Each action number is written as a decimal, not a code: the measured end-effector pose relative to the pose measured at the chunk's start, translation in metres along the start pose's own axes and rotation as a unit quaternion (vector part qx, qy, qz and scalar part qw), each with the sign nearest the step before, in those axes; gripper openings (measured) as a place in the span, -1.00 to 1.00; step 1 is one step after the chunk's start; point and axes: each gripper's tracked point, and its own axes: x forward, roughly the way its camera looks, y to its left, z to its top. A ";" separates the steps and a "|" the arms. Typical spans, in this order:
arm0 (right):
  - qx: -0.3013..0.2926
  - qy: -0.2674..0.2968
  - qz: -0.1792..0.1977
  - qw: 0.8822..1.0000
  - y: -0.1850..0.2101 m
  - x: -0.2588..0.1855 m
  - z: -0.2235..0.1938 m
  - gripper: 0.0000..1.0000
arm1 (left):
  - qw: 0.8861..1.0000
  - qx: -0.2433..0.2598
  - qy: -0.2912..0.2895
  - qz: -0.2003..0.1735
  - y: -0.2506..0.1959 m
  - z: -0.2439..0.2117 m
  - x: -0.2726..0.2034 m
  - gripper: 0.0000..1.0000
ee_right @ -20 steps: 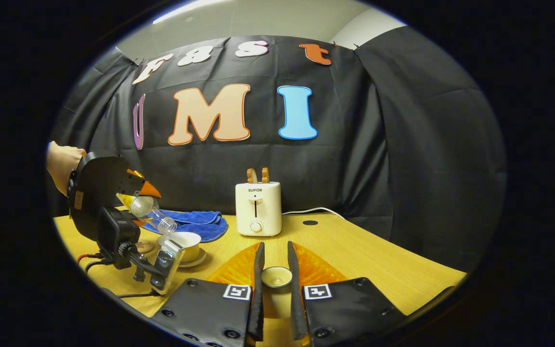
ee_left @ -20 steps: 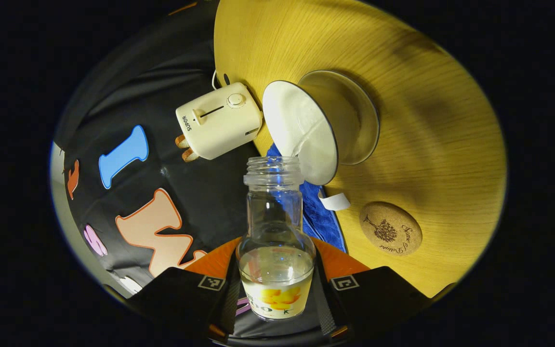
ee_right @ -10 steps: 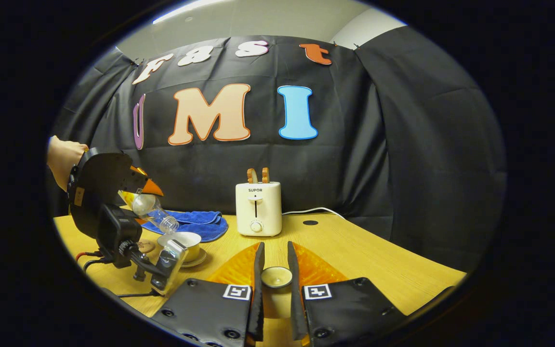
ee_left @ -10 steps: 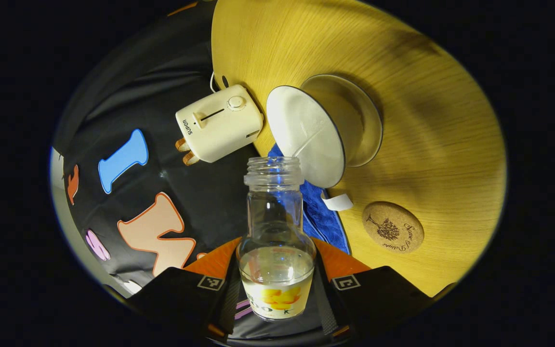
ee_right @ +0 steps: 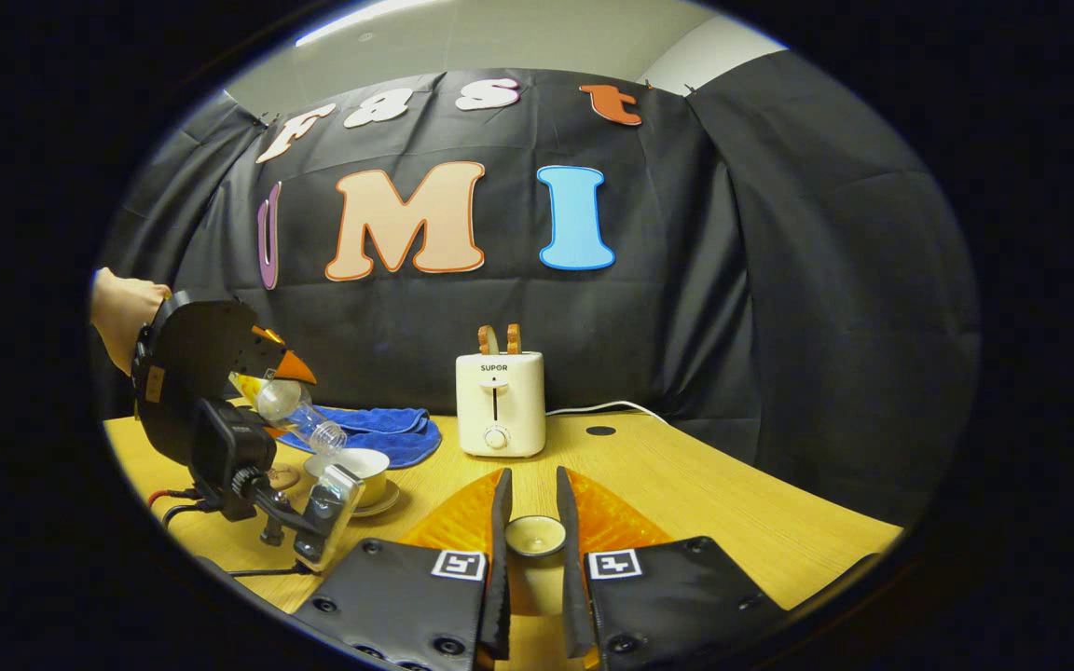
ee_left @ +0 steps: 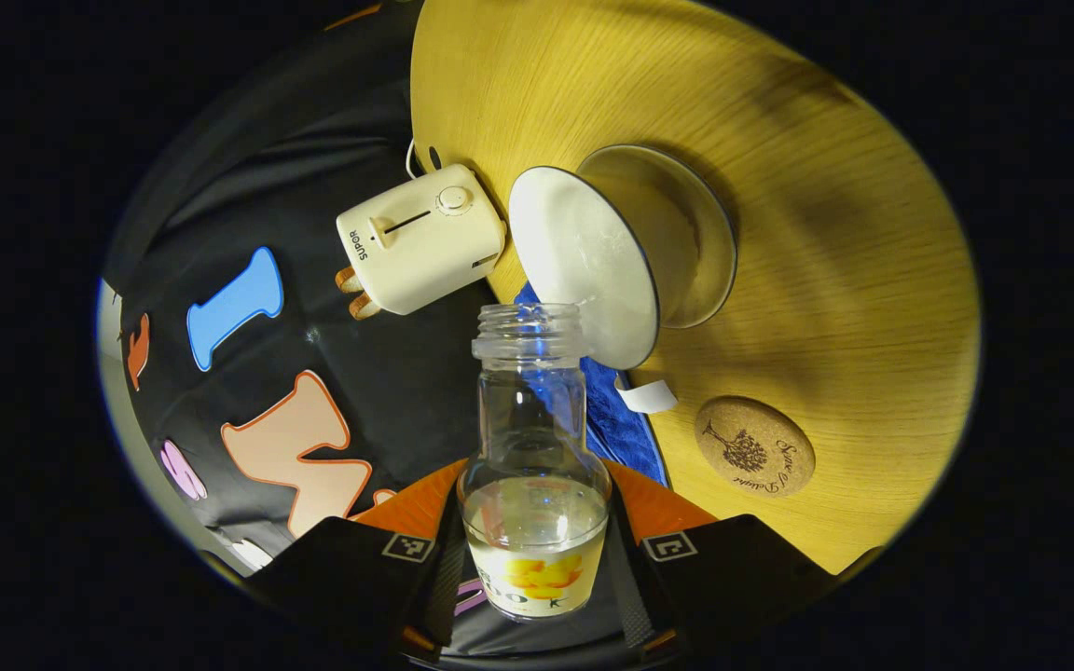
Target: Open the teacup lid with one hand, grasp the water bottle and pour water into the teacup with the other hand; after pouring, place the water bottle on the coaster and then close the teacup lid.
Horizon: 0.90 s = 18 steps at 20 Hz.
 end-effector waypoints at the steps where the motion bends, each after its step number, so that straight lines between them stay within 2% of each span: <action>1: 0.000 0.000 0.000 1.000 0.000 0.000 0.000 -0.48 | 1.000 -0.006 -0.002 -0.001 0.000 0.000 0.001 0.28; 3: 0.000 0.000 0.000 1.000 0.000 0.000 0.000 -0.49 | 1.000 -0.024 -0.009 -0.001 -0.001 0.001 0.000 0.34; 7: 0.000 0.000 0.000 1.000 0.000 0.000 0.000 -0.48 | 0.997 -0.062 -0.028 0.018 0.004 0.004 0.000 0.31; 10: 0.000 0.000 0.000 1.000 0.000 0.000 0.000 -0.48 | 0.989 -0.138 -0.053 0.032 0.007 0.004 -0.001 0.31; 12: 0.000 0.000 0.000 1.000 0.000 0.000 0.000 -0.49 | 0.978 -0.194 -0.069 0.042 0.009 0.002 -0.004 0.31; 14: 0.000 0.000 0.000 1.000 0.000 0.000 0.000 -0.49 | 0.960 -0.261 -0.086 0.055 0.012 -0.002 -0.006 0.30; 15: 0.000 0.000 0.000 1.000 0.000 0.000 0.000 -0.48 | 0.946 -0.301 -0.099 0.065 0.015 -0.005 -0.010 0.30; 17: 0.000 0.000 0.000 1.000 0.000 0.000 0.000 -0.48 | 0.908 -0.390 -0.124 0.088 0.022 -0.013 -0.018 0.29; 18: 0.000 0.000 0.000 1.000 0.000 0.000 0.000 -0.48 | 0.884 -0.435 -0.137 0.100 0.027 -0.018 -0.022 0.29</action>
